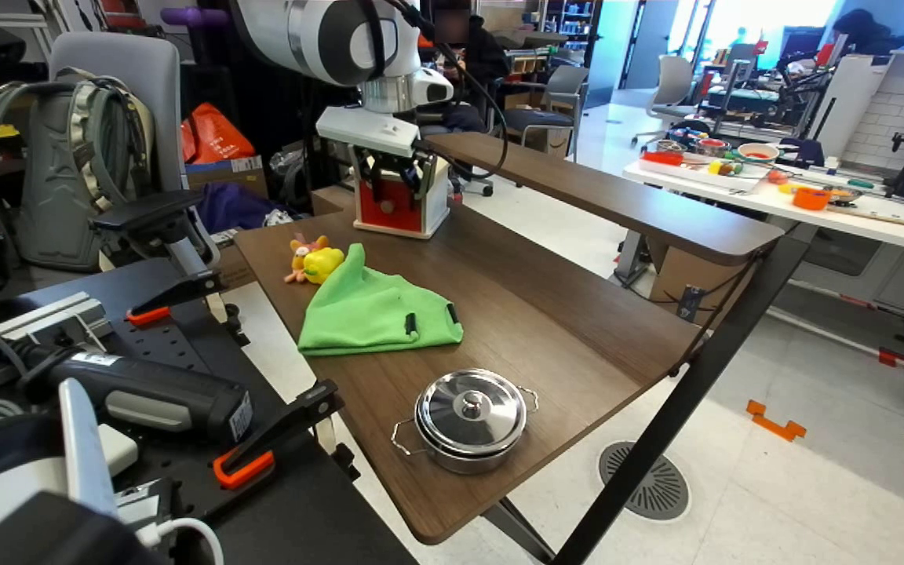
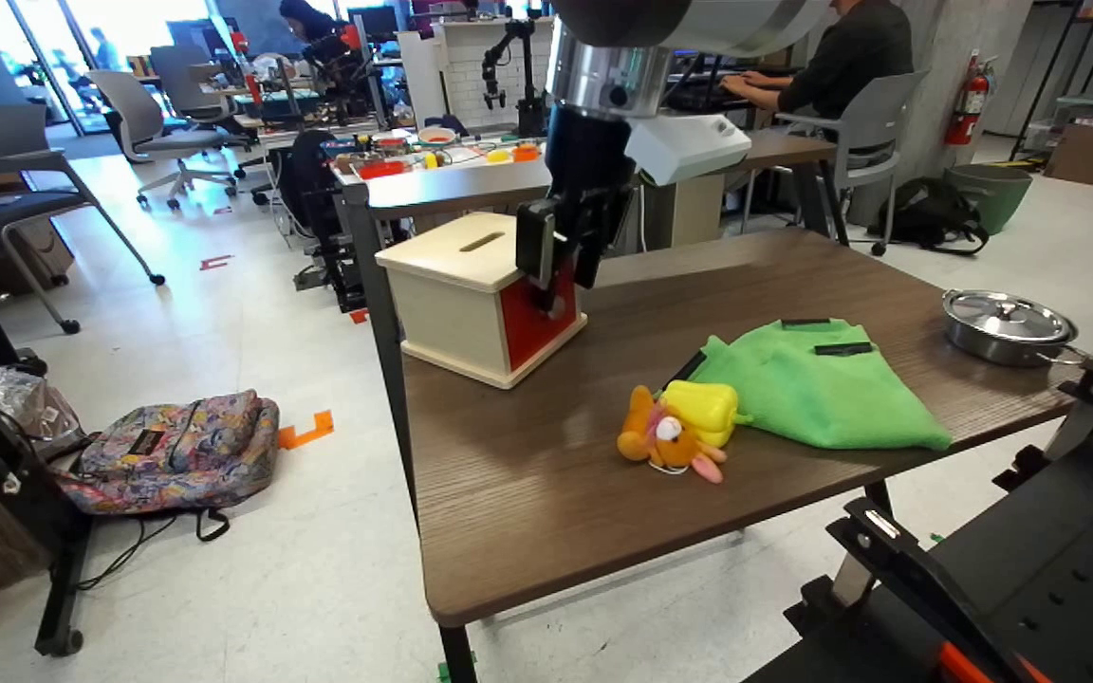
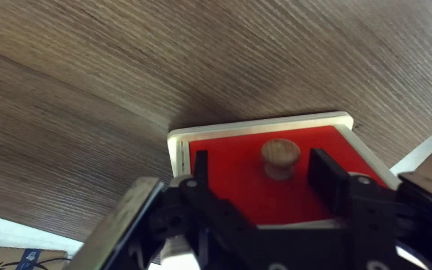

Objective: Close the orange drawer

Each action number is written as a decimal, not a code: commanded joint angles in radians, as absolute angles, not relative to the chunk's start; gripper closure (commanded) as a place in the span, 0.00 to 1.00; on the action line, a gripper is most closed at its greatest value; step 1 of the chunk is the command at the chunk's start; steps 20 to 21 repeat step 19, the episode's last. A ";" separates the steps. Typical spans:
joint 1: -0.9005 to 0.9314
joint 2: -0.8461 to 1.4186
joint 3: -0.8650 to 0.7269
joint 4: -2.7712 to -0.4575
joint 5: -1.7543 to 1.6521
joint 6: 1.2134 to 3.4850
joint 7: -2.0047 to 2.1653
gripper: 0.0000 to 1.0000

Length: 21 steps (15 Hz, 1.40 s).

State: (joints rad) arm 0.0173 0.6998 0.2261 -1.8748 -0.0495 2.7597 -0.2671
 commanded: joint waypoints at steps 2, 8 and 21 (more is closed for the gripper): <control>0.014 0.678 0.232 -1.871 -0.029 2.769 -0.262 0.00; -0.003 0.583 0.231 -1.996 -0.018 2.783 -0.249 0.00; -0.033 0.304 0.265 -2.224 0.126 2.766 -0.288 0.00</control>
